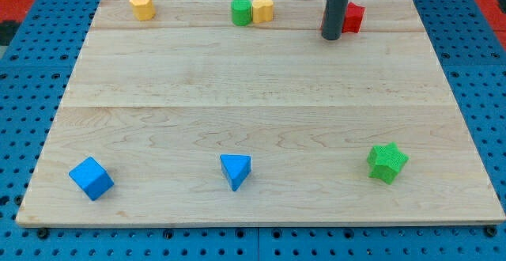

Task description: Slide the triangle diagonal to the top right of the blue cube

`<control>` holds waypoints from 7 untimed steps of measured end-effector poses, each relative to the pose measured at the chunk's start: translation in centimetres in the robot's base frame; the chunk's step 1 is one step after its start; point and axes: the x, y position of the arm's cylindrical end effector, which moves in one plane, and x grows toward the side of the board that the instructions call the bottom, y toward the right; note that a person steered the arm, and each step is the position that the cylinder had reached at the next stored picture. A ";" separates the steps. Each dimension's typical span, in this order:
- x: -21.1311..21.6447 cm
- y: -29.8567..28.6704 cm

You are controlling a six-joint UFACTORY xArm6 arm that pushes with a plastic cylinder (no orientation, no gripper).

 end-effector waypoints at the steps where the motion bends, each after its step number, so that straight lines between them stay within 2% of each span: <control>1: 0.0 0.1; 2: 0.2 0.1; 3: 3.2 0.1; 4: 8.7 -0.3; 5: 18.9 -2.7; 6: 26.9 -8.9; 7: 26.9 -14.0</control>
